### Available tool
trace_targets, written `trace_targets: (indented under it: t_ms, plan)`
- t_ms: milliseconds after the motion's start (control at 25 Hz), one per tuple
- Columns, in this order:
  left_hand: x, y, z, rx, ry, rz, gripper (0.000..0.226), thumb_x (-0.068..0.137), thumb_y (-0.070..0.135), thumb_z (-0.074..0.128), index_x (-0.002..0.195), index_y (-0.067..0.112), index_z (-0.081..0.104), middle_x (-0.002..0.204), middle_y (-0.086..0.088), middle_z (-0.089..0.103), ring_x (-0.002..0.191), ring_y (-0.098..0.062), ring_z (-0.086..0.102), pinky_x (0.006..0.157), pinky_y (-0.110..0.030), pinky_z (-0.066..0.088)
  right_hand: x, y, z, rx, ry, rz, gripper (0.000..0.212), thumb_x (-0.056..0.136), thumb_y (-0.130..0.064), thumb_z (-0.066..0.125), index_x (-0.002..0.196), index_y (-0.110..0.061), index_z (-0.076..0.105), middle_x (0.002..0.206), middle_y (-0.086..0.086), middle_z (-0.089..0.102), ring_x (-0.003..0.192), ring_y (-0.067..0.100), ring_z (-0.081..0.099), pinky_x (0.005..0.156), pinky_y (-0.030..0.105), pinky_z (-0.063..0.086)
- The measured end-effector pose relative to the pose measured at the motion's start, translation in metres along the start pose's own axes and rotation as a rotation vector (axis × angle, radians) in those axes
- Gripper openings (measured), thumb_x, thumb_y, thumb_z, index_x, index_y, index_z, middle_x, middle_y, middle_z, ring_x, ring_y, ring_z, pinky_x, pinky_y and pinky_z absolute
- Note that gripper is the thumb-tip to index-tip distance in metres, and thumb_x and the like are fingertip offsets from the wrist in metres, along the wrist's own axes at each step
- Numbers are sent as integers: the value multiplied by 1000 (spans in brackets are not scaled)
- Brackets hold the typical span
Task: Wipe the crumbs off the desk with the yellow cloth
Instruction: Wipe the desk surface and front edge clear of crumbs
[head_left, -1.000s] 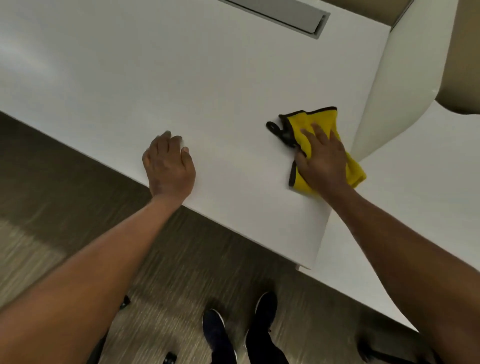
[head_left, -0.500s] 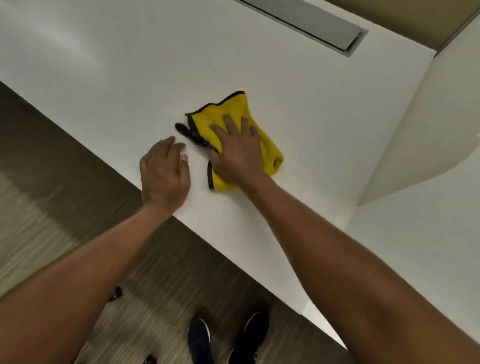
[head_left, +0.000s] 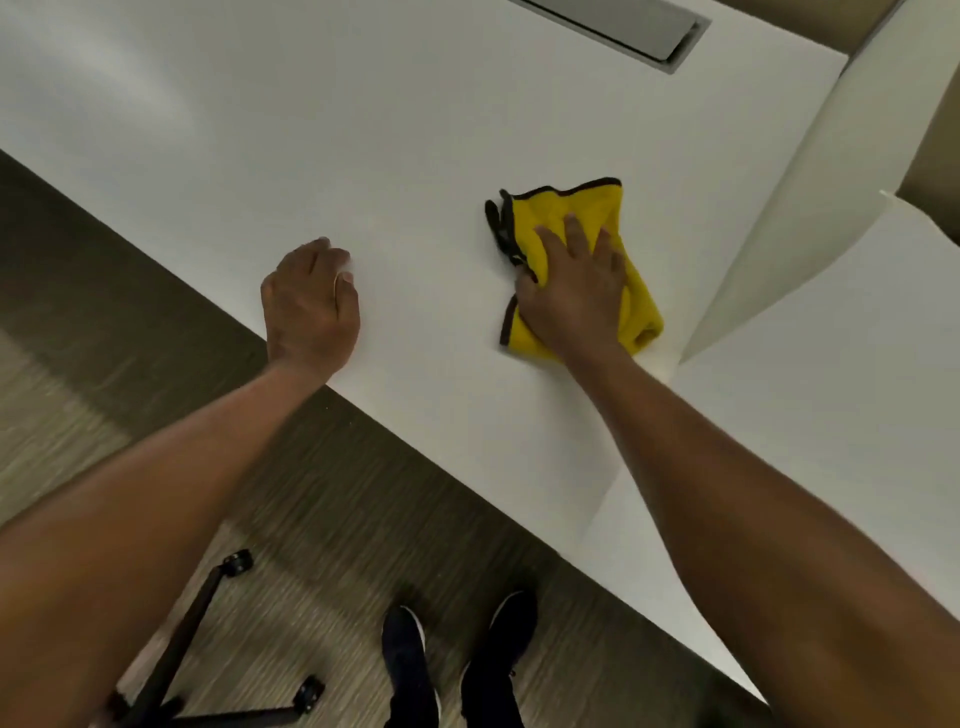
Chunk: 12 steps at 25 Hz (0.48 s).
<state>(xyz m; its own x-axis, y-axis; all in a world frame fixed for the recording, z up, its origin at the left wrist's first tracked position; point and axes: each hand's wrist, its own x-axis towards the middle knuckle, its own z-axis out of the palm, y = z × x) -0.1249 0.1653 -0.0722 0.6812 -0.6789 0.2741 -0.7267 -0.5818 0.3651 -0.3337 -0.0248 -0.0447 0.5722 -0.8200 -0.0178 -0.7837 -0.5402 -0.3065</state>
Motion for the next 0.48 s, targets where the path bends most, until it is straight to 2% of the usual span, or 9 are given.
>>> trace_targets:
  t_ms: [120,240,360,480]
  plan:
    - [0,3,-2,19,-32,10,39,98,26,37,125,11,60,140,-14,57,130,-34,51,105,-49,39,-80,-31,21,26,-25,-145,63,91,-48,50,150,-28,41,165,6,26,151,42,16,122,54,12]
    - [-1,6,-7,67,-84,33,39,100,26,37,128,8,57,140,-16,56,130,-36,50,106,-50,39,-154,-28,24,69,-57,-259,64,88,-49,52,148,-29,45,164,6,30,151,42,19,122,56,16]
    - [0,14,-15,143,-154,50,43,100,31,35,127,4,55,136,-19,57,128,-39,50,107,-53,39,-192,-2,21,94,-56,-235,64,87,-48,53,149,-32,43,164,1,28,153,37,18,123,51,13]
    - [-18,39,-23,137,-146,64,47,104,33,38,136,3,52,146,-21,50,137,-38,43,113,-52,32,-211,25,13,149,-12,-140,65,87,-45,56,149,-34,42,165,-2,26,154,33,15,125,48,10]
